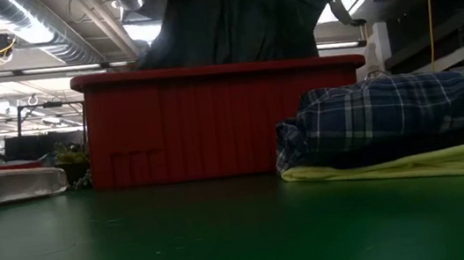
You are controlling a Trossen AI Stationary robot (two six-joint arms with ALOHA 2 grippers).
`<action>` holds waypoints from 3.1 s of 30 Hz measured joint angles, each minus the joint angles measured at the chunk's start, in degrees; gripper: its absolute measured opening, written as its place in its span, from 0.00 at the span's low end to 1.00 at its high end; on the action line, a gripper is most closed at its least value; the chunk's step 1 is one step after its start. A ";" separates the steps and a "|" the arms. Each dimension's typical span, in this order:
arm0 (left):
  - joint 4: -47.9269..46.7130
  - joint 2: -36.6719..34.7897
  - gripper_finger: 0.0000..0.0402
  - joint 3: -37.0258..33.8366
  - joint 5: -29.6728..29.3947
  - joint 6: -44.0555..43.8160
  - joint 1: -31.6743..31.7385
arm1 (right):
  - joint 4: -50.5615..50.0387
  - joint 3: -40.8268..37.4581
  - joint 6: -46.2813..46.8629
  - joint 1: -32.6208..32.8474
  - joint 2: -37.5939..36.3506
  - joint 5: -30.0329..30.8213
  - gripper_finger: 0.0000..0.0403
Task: Fold Laundry from Bin
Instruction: Fold the blue pants on top of the blue shirt
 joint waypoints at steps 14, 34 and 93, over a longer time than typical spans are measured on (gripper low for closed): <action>2.24 -16.08 0.01 0.00 10.52 -3.99 -13.05 | 9.98 0.00 -9.44 -0.11 -1.51 5.17 0.02; -2.18 -15.04 0.01 0.11 22.95 -15.70 -24.60 | 1.13 -0.74 -17.59 -0.13 -0.54 16.86 0.02; -17.50 -4.83 0.02 0.04 1.06 -15.61 -22.76 | -37.36 -0.15 -30.52 -10.62 20.34 39.66 0.50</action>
